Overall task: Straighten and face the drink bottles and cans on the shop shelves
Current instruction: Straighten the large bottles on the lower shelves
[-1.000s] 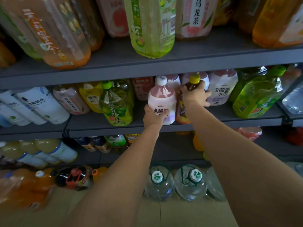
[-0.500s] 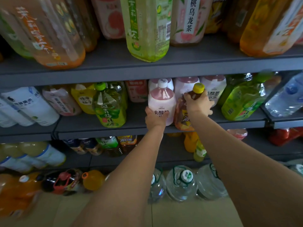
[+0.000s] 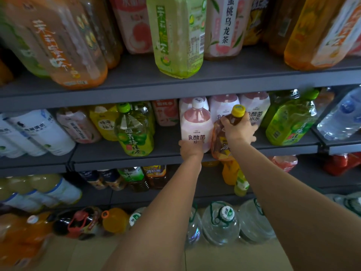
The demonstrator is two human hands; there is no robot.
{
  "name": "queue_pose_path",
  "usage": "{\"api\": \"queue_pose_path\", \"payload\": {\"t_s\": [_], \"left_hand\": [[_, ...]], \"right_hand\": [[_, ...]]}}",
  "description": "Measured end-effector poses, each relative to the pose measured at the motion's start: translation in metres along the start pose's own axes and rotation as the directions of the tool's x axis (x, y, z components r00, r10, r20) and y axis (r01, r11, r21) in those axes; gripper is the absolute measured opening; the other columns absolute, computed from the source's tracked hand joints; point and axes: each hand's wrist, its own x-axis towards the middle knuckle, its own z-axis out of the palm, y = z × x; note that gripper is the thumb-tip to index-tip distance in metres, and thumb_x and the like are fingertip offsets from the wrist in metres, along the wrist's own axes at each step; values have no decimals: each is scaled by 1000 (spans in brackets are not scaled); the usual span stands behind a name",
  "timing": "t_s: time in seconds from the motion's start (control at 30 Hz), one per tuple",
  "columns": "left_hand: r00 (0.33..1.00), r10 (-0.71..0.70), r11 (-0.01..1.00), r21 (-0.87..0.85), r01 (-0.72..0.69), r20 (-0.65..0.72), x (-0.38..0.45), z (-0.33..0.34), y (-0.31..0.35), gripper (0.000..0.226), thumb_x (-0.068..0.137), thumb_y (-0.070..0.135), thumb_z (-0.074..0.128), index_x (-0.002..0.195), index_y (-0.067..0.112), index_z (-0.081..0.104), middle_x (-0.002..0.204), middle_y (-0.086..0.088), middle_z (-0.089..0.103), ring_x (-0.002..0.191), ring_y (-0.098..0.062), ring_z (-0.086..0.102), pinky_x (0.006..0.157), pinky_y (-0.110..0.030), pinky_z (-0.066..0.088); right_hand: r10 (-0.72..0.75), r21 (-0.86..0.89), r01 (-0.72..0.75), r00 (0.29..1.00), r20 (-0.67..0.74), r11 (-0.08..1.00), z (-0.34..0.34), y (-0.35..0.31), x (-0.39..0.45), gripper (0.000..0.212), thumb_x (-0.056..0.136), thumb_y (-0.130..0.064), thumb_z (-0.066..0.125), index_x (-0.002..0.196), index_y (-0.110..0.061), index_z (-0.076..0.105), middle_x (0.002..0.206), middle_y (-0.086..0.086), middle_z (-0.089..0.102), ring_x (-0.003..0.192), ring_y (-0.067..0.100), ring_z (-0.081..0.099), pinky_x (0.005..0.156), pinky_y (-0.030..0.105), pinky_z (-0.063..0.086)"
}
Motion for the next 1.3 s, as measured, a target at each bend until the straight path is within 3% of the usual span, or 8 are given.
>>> {"api": "queue_pose_path", "payload": {"t_s": [0.37, 0.53, 0.77, 1.03, 1.17, 1.3], "left_hand": [[992, -4, 996, -83, 14, 123, -16, -3, -7, 59, 85, 27, 64, 135, 7, 40, 132, -11, 54, 116, -26, 54, 84, -27, 45], [920, 78, 929, 307, -207, 385, -65, -18, -23, 98, 82, 23, 69, 150, 15, -1, 155, -6, 22, 141, -23, 26, 111, -29, 26], [827, 208, 797, 400, -453, 523, -128, -46, 4, 110, 74, 24, 77, 150, 17, -3, 158, -2, 10, 144, -22, 18, 114, -32, 22], [826, 424, 792, 291, -537, 371, -195, -121, 49, 119, 56, 28, 87, 147, 25, 11, 145, 1, 37, 133, -20, 37, 110, -41, 34], [831, 495, 770, 315, -555, 253, -207, -161, 94, 98, 55, 31, 87, 137, 19, 34, 135, -3, 50, 125, -23, 48, 104, -41, 41], [876, 458, 819, 313, -481, 148, -205, -197, 120, 83, 58, 27, 87, 128, 16, 44, 128, -2, 56, 120, -20, 52, 99, -34, 43]], "right_hand": [[18, 43, -16, 999, -38, 999, 2, 4, -4, 56, 90, -38, 55, 138, -22, 32, 142, 18, 26, 129, 44, 29, 102, 51, 33], [153, 41, -151, 988, -33, 988, -24, 8, -24, 59, 88, -41, 58, 138, -23, 33, 141, 21, 28, 127, 49, 30, 105, 52, 30], [126, -78, -122, 991, 48, 990, -74, -3, -76, 48, 87, -36, 61, 126, -16, 42, 137, 22, 31, 124, 49, 33, 100, 52, 33], [-109, -115, 138, 968, 228, 984, -122, -93, -166, 58, 80, -48, 64, 124, -16, 44, 131, 18, 46, 124, 39, 41, 105, 48, 35], [-277, -75, 321, 896, 347, 944, -130, -137, -190, 52, 81, -44, 66, 117, -11, 50, 120, 12, 58, 122, 33, 46, 98, 42, 41], [-282, -9, 322, 843, 459, 947, -123, -171, -197, 61, 78, -54, 64, 126, -20, 50, 126, 9, 57, 125, 31, 46, 103, 49, 40]]}}
